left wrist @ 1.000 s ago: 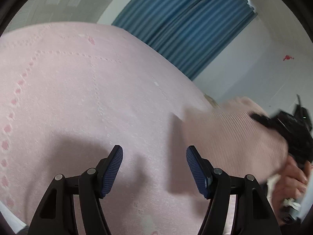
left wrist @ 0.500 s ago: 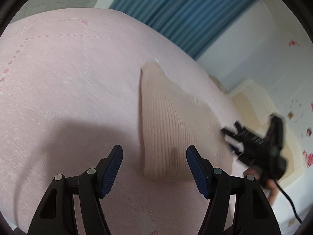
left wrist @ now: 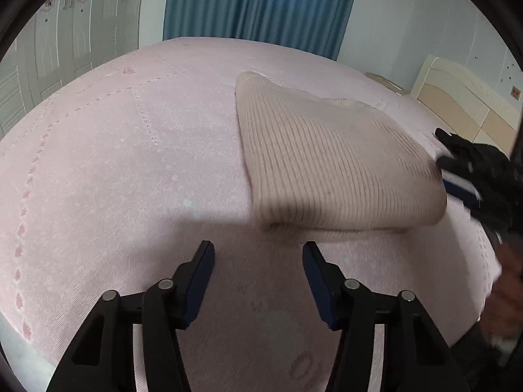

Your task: Fold small clothes

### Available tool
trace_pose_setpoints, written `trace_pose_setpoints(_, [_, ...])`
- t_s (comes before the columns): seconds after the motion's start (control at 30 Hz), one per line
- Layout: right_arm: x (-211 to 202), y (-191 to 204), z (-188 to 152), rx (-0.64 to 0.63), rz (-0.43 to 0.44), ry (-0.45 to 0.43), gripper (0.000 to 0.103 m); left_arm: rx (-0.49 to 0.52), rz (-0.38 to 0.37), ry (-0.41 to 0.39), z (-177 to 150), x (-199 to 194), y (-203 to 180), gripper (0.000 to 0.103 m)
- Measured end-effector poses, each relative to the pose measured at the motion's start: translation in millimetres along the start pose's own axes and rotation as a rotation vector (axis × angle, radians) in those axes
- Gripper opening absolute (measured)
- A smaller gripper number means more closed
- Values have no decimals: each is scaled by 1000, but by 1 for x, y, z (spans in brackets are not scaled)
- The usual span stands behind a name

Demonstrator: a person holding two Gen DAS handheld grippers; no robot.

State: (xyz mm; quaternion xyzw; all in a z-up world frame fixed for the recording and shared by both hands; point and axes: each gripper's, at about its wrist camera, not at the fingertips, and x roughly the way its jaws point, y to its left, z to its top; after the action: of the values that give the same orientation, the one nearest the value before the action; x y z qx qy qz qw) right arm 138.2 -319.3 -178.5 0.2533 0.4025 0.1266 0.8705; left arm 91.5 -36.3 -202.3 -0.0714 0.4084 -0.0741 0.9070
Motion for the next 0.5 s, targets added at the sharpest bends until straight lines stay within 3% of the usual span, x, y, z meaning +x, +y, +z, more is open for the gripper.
trace_pose_setpoints(0.13, [-2,-5,-22,-12,3,59,47,-15,19,-17,10,4,-7,42])
trace_pose_setpoints(0.17, [-3,-4,-25,-25,5,64,47,-22,8,-20,11,4,-8,36])
trace_pose_setpoints(0.23, [-5,2,-30,-51,33,60,47,-27,-15,-25,13,6,-8,26])
trace_pose_setpoints(0.33, [-3,12,-30,-83,44,37,46,-19,2,-45,18,9,-11,21])
trace_pose_setpoints(0.37, [0,14,-29,-84,34,27,43,-22,1,-44,18,11,-11,21])
trace_pose_setpoints(0.43, [11,20,-26,-87,7,19,26,-34,-13,-37,20,15,-7,19])
trace_pose_setpoints(0.47, [17,22,-23,-92,-7,23,9,-42,-19,-37,18,14,-4,19])
trace_pose_setpoints(0.5, [21,24,-22,-100,-14,25,7,-51,-28,-35,18,15,-2,19])
